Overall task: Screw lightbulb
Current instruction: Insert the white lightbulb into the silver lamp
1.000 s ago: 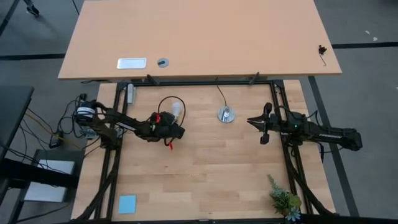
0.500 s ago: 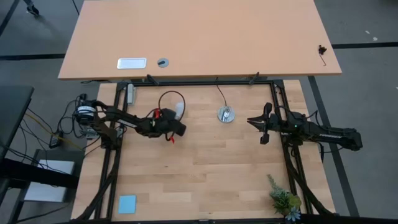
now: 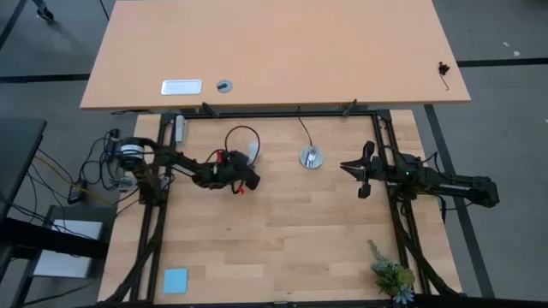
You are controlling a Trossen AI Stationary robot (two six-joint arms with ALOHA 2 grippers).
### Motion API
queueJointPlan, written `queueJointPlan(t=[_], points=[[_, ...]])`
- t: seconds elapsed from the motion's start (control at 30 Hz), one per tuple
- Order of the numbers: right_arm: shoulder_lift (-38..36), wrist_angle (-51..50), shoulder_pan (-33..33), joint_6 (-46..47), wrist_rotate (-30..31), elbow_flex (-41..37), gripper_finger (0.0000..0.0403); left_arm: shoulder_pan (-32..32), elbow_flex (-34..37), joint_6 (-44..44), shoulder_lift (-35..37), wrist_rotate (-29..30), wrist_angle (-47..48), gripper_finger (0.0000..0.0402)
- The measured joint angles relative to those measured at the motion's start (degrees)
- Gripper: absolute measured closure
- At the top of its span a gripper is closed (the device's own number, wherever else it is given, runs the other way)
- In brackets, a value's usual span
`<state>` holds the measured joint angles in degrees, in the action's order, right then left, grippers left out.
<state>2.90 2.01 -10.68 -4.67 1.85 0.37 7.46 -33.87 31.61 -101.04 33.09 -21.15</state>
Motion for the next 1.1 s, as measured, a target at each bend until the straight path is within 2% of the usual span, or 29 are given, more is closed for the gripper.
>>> queueJointPlan(t=[0.23, 0.37, 0.6, 0.73, 1.0, 1.1], points=[[-0.02, 0.03, -0.02, 0.00, 0.00, 0.01, 0.0351, 0.00, -0.12, -1.80, -2.77, 2.15, -5.09, 0.0172], [-0.01, 0.03, 0.00, 0.00, 0.00, 0.00, 0.0351, 0.10, -0.02, -5.65, -3.01, 1.59, -8.12, 0.0177], [-0.01, 0.02, -0.01, 0.00, 0.00, -0.01, 0.0351, 1.50, -0.04, -4.57, -2.95, 1.52, -6.66, 0.0184], [-0.02, 0.03, -0.02, 0.00, 0.00, 0.01, 0.0351, 1.55, -0.09, -4.36, -2.93, 1.57, -6.91, 0.0207], [0.00, 0.03, -0.01, 0.00, 0.00, 0.00, 0.0351, 1.59, 0.02, -5.16, -2.95, 3.22, -7.39, 0.0283], [-0.01, 0.03, -0.02, 0.00, 0.00, 0.00, 0.0351, 1.59, 0.02, -5.52, -2.95, 3.58, -7.43, 0.0300]])
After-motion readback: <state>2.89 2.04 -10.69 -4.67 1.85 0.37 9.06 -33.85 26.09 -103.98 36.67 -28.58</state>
